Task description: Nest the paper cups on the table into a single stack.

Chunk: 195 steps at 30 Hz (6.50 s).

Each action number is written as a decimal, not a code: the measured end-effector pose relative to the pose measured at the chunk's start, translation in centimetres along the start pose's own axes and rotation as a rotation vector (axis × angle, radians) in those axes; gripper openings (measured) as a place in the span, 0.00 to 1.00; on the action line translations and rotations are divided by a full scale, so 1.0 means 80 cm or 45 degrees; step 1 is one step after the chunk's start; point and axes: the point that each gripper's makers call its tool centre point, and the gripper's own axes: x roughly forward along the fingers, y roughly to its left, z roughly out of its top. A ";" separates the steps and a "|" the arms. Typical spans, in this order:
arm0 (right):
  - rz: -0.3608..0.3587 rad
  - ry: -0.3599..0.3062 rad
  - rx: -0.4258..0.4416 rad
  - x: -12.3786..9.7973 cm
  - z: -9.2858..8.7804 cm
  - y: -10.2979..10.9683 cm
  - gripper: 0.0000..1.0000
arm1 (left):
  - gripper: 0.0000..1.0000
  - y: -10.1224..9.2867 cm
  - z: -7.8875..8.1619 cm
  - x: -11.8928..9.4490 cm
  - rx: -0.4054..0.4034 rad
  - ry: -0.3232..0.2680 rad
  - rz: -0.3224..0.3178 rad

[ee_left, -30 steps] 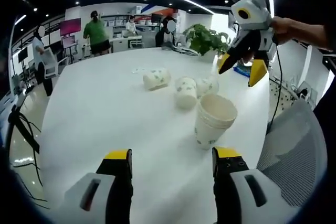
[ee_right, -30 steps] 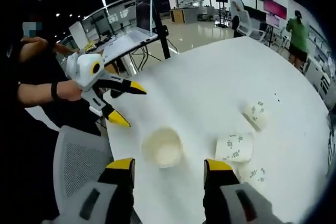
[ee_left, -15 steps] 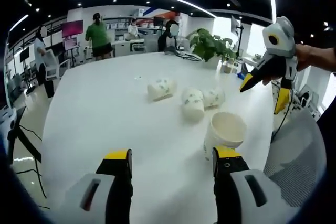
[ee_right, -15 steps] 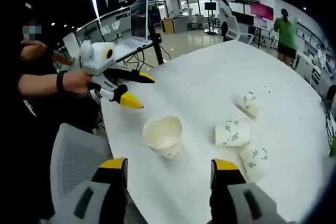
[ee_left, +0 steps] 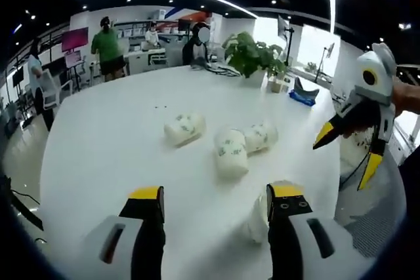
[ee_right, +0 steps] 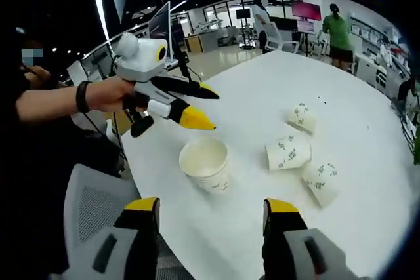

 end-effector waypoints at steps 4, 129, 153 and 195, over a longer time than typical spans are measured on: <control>-0.005 -0.016 0.024 -0.001 -0.002 0.000 0.63 | 0.61 -0.010 0.021 0.020 0.037 0.020 -0.030; 0.205 -0.184 0.148 0.095 0.167 -0.008 0.48 | 0.35 0.001 -0.021 -0.046 0.536 0.287 -0.084; 0.322 -0.038 0.215 0.117 0.149 0.019 0.26 | 0.35 -0.048 -0.011 -0.046 0.687 0.192 -0.182; 0.278 0.021 0.090 0.103 0.135 0.014 0.00 | 0.52 -0.018 -0.021 -0.055 0.454 0.165 -0.060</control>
